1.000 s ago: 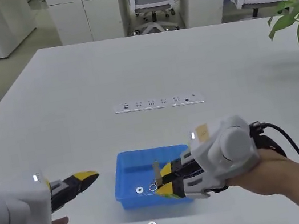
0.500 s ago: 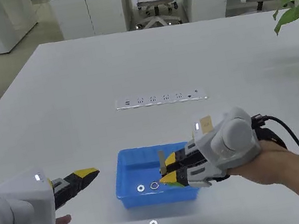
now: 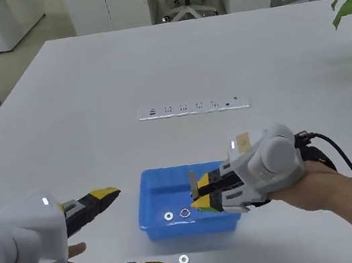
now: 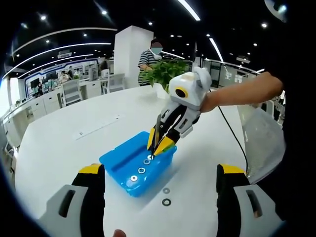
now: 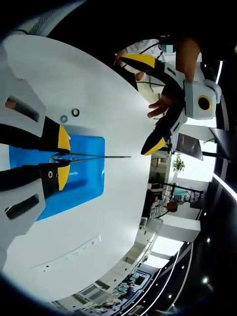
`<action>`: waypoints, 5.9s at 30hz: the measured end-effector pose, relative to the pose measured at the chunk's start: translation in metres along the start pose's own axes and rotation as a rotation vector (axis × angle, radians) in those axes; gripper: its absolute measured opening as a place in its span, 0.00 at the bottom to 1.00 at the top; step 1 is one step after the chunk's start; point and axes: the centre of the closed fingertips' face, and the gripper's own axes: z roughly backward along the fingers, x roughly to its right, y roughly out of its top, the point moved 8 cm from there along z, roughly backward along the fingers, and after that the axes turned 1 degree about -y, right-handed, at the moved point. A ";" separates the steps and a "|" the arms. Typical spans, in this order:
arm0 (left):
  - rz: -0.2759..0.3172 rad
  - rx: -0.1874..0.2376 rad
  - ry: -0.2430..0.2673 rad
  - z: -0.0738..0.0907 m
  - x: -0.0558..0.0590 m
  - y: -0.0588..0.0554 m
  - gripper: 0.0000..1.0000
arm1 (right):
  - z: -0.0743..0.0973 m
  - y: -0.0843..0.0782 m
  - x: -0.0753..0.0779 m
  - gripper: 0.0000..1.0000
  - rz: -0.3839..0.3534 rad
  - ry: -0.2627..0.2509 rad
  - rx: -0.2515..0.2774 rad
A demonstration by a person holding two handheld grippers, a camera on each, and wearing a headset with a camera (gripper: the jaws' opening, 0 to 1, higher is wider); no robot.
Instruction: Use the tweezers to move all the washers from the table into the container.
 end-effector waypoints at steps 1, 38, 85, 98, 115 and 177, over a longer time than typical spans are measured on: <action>0.001 0.001 -0.001 -0.001 -0.001 0.000 0.99 | -0.001 -0.001 0.000 0.09 0.000 0.000 0.000; -0.074 -0.005 -0.127 -0.042 -0.013 0.020 0.72 | -0.017 -0.030 0.011 0.10 -0.033 0.030 -0.021; -0.322 -0.035 -0.308 -0.097 -0.027 0.039 0.05 | -0.014 -0.031 0.008 0.12 0.006 0.042 -0.028; -0.321 -0.024 -0.307 -0.094 -0.026 0.047 0.05 | -0.004 -0.025 0.008 0.17 -0.016 0.017 -0.022; -0.307 -0.018 -0.298 -0.074 -0.020 0.060 0.05 | 0.018 -0.008 0.000 0.28 -0.090 -0.049 -0.030; -0.265 -0.067 -0.240 -0.029 0.009 0.014 0.05 | 0.074 -0.019 -0.078 1.00 -0.312 -0.225 0.008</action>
